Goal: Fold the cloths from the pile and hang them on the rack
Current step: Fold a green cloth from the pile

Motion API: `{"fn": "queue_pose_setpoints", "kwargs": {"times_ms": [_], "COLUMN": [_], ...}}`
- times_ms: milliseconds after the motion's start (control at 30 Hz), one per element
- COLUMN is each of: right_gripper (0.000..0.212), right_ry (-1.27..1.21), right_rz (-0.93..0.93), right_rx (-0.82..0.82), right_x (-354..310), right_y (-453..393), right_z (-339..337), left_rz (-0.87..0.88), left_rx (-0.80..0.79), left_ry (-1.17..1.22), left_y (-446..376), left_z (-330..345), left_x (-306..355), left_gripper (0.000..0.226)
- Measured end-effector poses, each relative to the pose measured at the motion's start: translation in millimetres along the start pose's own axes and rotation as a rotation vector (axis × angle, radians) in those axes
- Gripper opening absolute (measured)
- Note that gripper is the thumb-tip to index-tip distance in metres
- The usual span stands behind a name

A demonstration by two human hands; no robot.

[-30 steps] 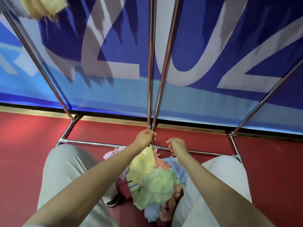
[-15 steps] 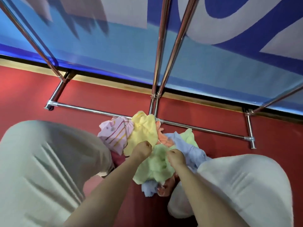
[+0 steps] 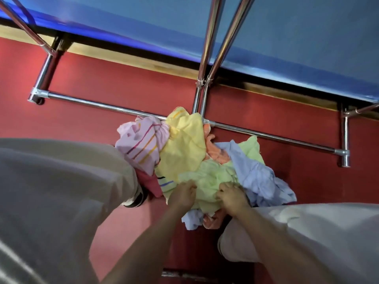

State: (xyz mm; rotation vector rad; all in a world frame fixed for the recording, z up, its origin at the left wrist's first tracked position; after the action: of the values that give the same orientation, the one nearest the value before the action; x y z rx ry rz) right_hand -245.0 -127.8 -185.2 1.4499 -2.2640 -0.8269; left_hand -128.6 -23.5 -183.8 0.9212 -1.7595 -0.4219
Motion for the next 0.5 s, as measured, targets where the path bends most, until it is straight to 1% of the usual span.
{"fn": "queue_pose_setpoints", "kwargs": {"times_ms": [33,100,167,200,233,267,367,400,467,500], "right_gripper": [0.024,0.024,0.026,0.032,0.036,0.035,0.015,0.016,0.031,0.032], "right_ry": [-0.085,-0.221,-0.404,-0.529,-0.642,-0.71,-0.781,-0.783,-0.753,-0.76], "right_rz": [0.007,0.036,0.058,0.098,0.132,0.151,0.172,0.164,0.147,0.145], "right_rx": [0.039,0.041,0.162,0.207,0.194,0.178,0.168,0.188,0.257,0.298], "right_x": [4,9,11,14,16,16,20,23,30,34], "right_y": [-4,-7,-8,-9,-11,-14,-16,-12,-1,6], "right_z": [2,0,-28,-44,-56,-69,-114,-130,-162,-177], "left_rz": [0.009,0.024,0.057,0.068,0.08,0.088,0.077,0.072,0.079,0.097], "left_rx": [-0.003,-0.009,-0.016,-0.021,-0.027,-0.026,-0.001,0.029,0.109,0.138], "left_ry": [0.01,0.044,0.068,0.073,0.075,0.088,0.245,0.309,0.426,0.472], "left_y": [1,2,1,-1,-3,-4,-2,2,12,19], "left_z": [2,4,6,8,9,8,-6,-15,-38,-49], "left_x": [-1,2,9,12,17,23,48,59,84,98], "left_gripper": [0.036,0.039,0.048,0.051,0.048,0.043,0.023,0.026,0.036,0.037]}}
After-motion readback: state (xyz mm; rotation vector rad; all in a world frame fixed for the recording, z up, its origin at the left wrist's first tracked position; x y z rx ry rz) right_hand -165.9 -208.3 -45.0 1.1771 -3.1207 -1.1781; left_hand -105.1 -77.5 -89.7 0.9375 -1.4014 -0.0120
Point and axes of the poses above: each hand's wrist, its own y-axis away from the middle knuckle, its own z-axis out of the palm, x = y × z, the point moved 9 cm from there along -y, towards the middle knuckle, and after that the axes turned 9 degrees about y, right-handed, at the moved point
